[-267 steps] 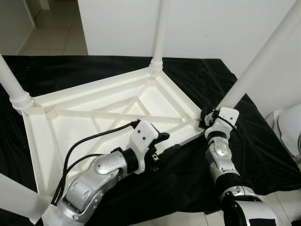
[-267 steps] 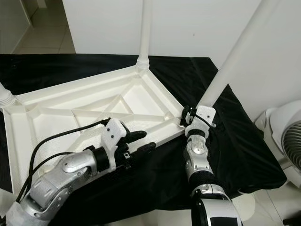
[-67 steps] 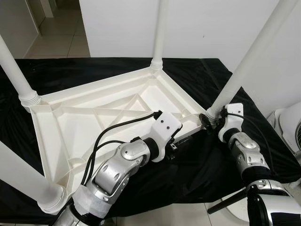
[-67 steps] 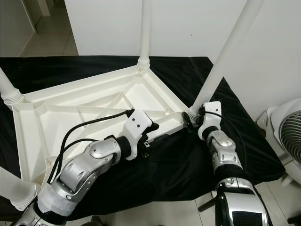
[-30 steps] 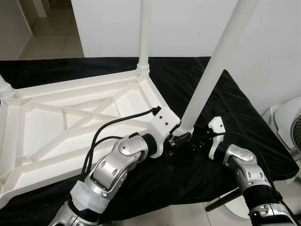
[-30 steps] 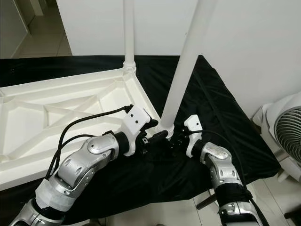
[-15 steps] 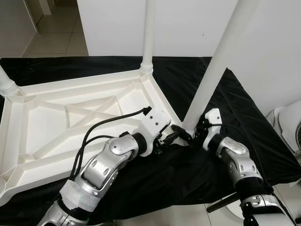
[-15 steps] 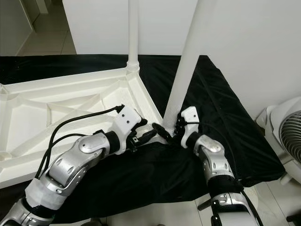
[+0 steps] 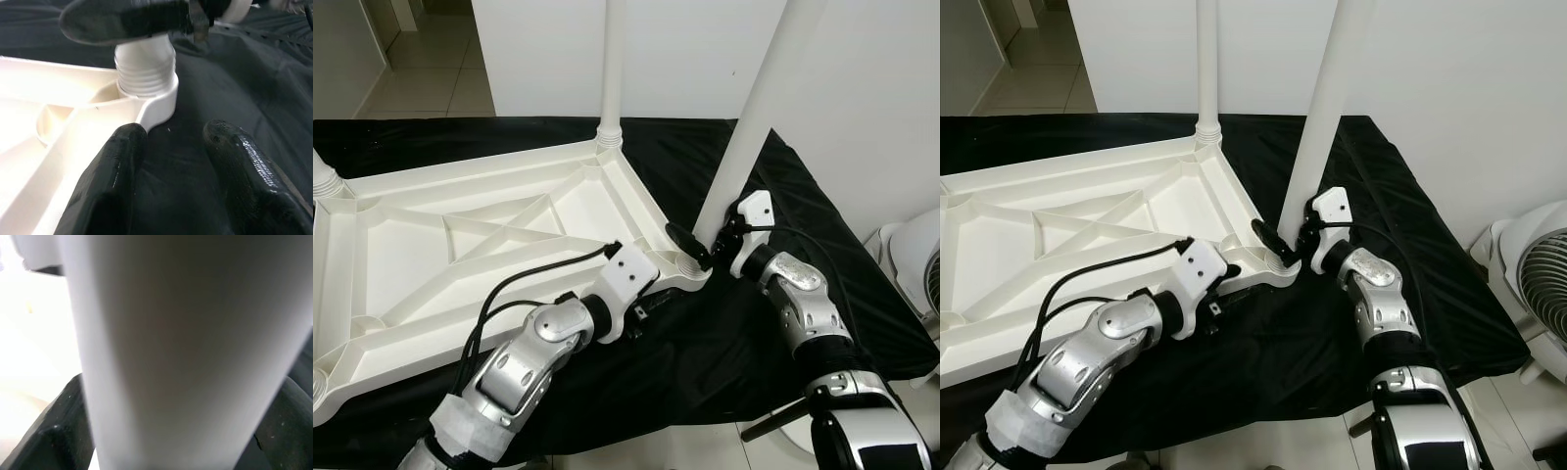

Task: Building children table

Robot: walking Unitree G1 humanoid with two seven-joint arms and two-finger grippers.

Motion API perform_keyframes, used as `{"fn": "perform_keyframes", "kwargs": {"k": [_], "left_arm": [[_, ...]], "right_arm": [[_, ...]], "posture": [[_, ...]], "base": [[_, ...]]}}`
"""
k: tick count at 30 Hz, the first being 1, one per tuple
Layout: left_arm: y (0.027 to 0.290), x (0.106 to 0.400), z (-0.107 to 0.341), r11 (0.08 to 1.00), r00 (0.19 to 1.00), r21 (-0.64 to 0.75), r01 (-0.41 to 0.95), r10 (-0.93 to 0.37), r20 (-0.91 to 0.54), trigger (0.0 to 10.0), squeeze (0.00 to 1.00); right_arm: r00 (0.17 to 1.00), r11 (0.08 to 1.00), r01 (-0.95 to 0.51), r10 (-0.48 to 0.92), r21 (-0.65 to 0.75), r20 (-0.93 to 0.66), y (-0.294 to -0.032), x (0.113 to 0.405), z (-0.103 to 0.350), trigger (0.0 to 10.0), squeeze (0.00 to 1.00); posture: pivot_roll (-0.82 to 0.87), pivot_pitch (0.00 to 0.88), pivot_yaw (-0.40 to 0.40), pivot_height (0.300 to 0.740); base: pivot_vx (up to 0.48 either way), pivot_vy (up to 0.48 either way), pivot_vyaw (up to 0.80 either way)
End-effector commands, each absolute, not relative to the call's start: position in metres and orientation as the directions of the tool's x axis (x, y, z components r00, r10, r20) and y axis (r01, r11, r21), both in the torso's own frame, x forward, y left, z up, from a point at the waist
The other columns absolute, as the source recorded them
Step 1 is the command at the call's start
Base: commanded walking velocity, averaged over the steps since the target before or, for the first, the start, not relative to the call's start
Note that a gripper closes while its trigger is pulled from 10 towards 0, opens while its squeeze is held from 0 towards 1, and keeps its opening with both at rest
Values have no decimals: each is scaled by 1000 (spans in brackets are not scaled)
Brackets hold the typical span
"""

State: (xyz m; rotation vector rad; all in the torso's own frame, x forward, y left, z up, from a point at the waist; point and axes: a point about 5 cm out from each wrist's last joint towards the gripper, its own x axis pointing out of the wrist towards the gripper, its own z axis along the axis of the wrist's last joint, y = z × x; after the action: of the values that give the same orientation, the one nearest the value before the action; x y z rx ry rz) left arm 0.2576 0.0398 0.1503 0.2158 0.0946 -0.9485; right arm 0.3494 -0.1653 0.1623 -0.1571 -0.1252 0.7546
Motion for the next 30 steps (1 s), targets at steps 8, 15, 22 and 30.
{"fn": "perform_keyframes", "kwargs": {"k": [8, 15, 22, 30], "left_arm": [[36, 253, 149, 494, 510, 127, 860, -839, -190, 10000, 0], [35, 253, 150, 483, 500, 132, 866, -846, -184, 10000, 0], [33, 253, 151, 474, 492, 135, 870, -852, -178, 10000, 0], [33, 251, 150, 463, 480, 130, 877, -859, -177, 10000, 0]], "right_arm": [[645, 628, -756, 763, -184, -49, -160, 343, 148, 902, 0], [652, 636, -752, 756, -176, -52, -164, 340, 145, 0, 0], [715, 701, -693, 698, -168, -38, -170, 342, 146, 10000, 0], [853, 843, -515, 521, -155, -3, -163, 340, 146, 10000, 0]], "posture": [[117, 0, -65, 740], [109, 0, -62, 740], [96, 0, -58, 740], [85, 0, -62, 740]], "base": [[0, 0, 0], [0, 0, 0], [0, 0, 0], [0, 0, 0]]}}
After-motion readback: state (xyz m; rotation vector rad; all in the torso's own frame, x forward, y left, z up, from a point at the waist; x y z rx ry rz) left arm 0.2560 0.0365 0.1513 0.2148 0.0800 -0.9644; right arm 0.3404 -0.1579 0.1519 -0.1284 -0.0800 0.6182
